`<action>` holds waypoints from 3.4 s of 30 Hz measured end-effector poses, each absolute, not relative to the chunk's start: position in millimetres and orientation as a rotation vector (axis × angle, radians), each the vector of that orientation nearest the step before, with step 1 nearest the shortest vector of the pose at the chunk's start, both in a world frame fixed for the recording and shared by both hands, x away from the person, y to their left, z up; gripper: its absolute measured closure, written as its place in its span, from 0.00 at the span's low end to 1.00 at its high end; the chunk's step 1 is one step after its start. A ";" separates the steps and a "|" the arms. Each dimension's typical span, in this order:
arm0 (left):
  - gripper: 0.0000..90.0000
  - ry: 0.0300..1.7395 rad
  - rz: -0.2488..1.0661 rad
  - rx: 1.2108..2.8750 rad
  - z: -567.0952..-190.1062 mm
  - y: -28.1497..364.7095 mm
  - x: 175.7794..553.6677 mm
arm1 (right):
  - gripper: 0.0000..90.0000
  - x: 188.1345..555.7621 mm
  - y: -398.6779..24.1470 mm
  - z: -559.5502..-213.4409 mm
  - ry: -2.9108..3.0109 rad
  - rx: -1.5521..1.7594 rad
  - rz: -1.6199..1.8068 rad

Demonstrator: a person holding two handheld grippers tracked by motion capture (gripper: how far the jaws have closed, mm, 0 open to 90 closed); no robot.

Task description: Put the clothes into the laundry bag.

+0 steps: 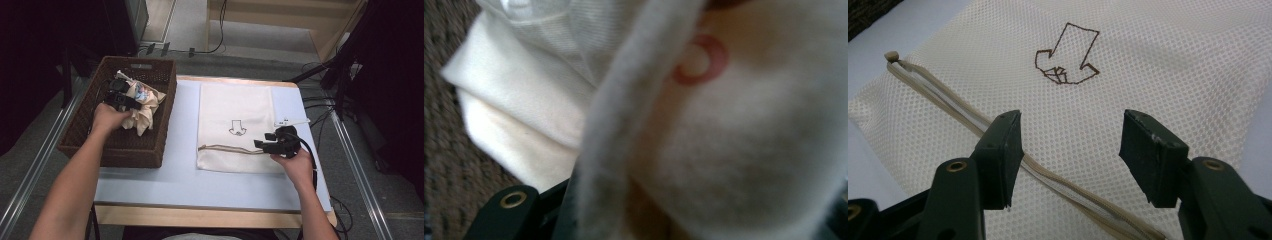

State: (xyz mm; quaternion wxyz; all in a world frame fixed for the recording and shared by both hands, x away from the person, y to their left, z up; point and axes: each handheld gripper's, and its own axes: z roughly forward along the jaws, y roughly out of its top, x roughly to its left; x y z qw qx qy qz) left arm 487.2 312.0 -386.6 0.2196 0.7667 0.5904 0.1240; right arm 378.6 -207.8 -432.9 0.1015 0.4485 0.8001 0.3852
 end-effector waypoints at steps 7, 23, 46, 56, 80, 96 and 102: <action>0.76 1.573 0.374 2.100 -372.4 319.8 481.2 | 0.48 378.8 -207.0 -433.3 2.368 1.316 1.140; 0.76 1.411 0.512 2.112 -325.8 326.0 464.7 | 0.48 378.4 -207.2 -432.8 2.365 1.319 1.145; 0.76 1.103 0.490 2.118 -232.3 316.8 431.7 | 0.48 378.5 -206.6 -432.4 2.367 1.315 1.152; 0.76 0.976 0.374 2.109 -207.3 304.0 425.7 | 0.49 378.8 -207.3 -432.4 2.368 1.316 1.168; 0.75 0.671 0.245 2.159 -167.4 236.8 395.4 | 0.51 378.4 -207.9 -432.0 2.370 1.312 1.181; 0.74 0.576 0.111 2.183 -192.7 202.6 370.6 | 0.51 379.0 -210.1 -432.4 2.373 1.327 1.177; 0.74 0.545 0.069 2.205 -206.2 193.6 360.3 | 0.51 379.9 -210.2 -433.0 2.372 1.323 1.177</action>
